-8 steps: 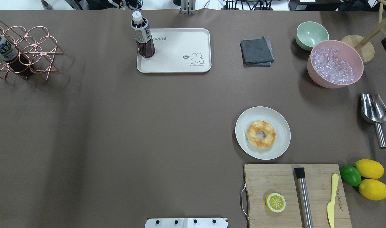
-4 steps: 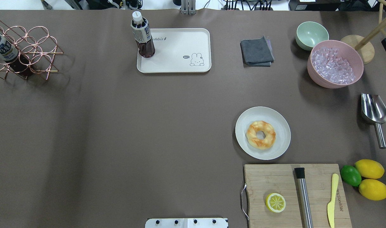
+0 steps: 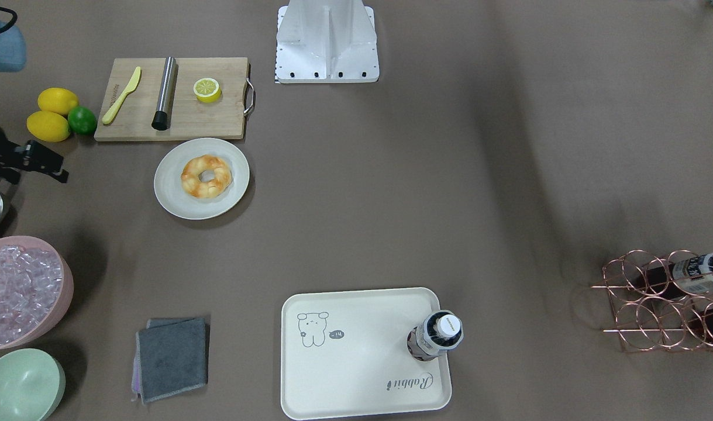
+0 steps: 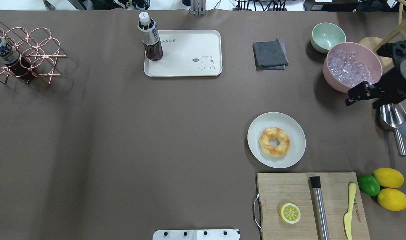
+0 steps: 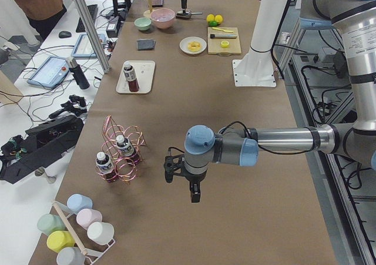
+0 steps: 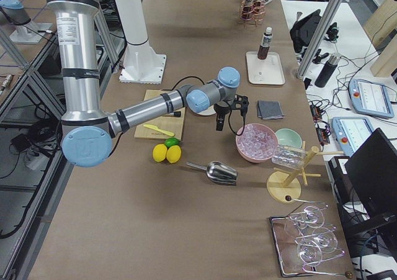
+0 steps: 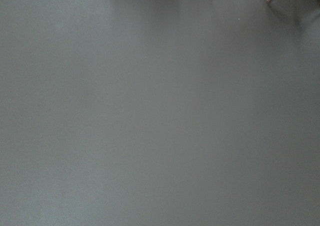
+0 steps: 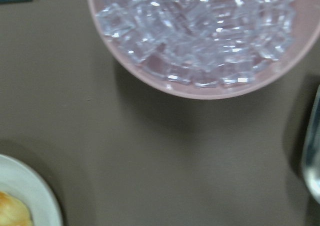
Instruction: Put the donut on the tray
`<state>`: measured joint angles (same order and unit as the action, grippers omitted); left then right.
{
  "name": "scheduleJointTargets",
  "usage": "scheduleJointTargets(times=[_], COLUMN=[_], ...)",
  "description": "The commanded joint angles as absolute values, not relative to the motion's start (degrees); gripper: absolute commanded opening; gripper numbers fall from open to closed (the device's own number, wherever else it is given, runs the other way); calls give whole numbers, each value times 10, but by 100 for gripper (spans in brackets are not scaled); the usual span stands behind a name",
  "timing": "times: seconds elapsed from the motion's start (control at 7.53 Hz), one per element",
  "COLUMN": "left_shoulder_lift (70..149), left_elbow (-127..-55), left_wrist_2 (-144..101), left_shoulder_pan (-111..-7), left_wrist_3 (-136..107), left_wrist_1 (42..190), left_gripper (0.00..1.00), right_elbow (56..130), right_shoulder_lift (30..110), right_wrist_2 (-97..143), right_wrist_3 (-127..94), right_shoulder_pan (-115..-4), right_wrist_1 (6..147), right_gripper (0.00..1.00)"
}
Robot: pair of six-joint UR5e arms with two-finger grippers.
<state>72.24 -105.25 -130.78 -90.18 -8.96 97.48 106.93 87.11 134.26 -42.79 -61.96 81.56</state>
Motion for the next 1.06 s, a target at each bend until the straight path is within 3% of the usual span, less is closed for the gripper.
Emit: scheduleJointTargets(times=[0.0,0.27,0.93], left_shoulder_lift=[723,722,722], left_elbow=[-1050,-1051,-1054], left_wrist_2=[-1308,-1308,-1308], left_shoulder_pan=[-901,-901,-901], left_wrist_3=[-90,-90,-90], left_wrist_1=[975,975,975], left_gripper=[98,98,98], right_elbow=[1072,1064,1025], right_shoulder_lift=[818,781,793], right_wrist_2=[1253,1248,1177], right_wrist_3=[-569,-633,-664], right_shoulder_pan=[-508,-450,-409], right_wrist_1=[780,785,780], right_gripper=[100,99,91])
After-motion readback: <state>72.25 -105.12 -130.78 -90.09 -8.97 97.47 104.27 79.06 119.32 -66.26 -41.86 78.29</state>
